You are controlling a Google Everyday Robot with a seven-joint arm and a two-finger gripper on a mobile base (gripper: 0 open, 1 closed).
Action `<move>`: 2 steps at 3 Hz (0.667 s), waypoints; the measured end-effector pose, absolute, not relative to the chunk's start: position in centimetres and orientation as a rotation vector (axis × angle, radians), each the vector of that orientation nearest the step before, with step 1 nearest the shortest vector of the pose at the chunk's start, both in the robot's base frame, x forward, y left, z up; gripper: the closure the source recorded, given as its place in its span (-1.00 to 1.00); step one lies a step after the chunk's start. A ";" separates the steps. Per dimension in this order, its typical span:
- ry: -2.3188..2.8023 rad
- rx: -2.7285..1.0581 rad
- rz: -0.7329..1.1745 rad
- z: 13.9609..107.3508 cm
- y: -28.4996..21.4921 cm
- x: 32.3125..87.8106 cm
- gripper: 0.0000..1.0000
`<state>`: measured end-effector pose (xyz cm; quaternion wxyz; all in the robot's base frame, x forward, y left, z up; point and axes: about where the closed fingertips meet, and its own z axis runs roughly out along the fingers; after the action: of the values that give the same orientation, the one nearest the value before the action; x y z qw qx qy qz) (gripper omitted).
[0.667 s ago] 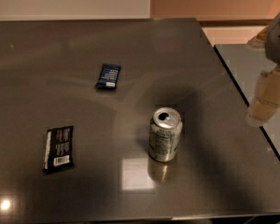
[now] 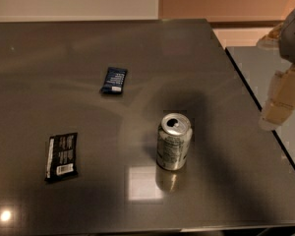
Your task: Move 7up can near rxbar blueberry
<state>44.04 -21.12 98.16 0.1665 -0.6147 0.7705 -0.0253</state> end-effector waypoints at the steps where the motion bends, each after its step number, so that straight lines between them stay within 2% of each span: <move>1: 2.119 -1.785 -0.006 98.2 -19.2 44.5 -1.00; 2: 2.027 -1.814 0.088 97.3 -16.8 44.9 -1.00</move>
Offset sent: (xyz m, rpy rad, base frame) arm 0.0130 0.0740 -0.0228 0.2321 0.0023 0.2257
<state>44.91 -16.81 97.32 0.2085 -0.6520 0.7283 0.0317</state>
